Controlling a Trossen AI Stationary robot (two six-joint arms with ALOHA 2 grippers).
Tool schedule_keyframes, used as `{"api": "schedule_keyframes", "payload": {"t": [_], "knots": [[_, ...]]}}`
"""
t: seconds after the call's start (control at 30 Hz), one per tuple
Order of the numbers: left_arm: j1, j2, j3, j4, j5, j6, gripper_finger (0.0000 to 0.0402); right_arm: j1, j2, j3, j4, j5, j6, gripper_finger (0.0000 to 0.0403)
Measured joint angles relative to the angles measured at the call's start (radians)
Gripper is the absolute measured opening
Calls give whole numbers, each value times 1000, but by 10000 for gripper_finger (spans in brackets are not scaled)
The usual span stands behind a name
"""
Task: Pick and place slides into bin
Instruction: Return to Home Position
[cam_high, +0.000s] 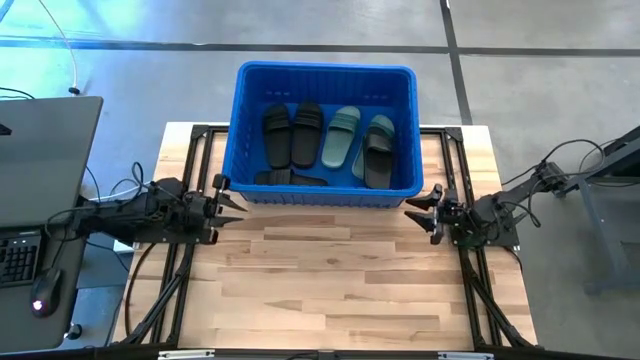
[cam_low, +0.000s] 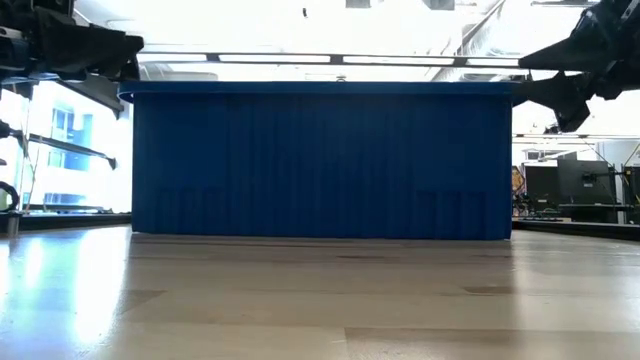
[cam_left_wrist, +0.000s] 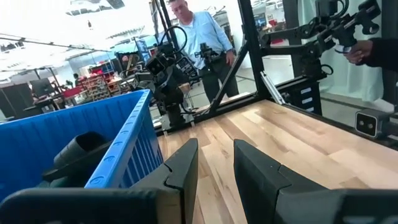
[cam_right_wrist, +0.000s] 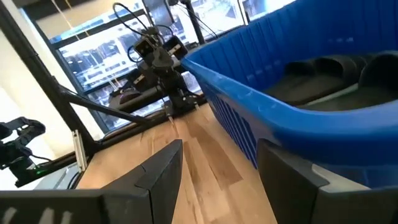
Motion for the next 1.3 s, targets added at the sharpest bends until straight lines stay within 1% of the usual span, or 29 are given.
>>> {"api": "schedule_keyframes", "payload": {"t": [0.1, 0.2, 0.33, 0.43, 1.3], "knots": [[-5, 0, 0, -4, -2, 10, 90, 0, 2, 0, -19, -1, 29, 193], [-4, 1, -3, -14, -2, 97, 90, 0, 2, 0, -35, -4, 34, 193], [-4, 3, -6, -29, -12, 239, 90, 0, 3, 0, -39, -4, -47, 195], [-4, 3, -6, -34, -14, 291, 90, 0, 3, 0, -38, -5, -70, 195], [-4, 2, -4, -23, -15, 302, 90, 0, 3, 0, -37, -7, -69, 195]]}}
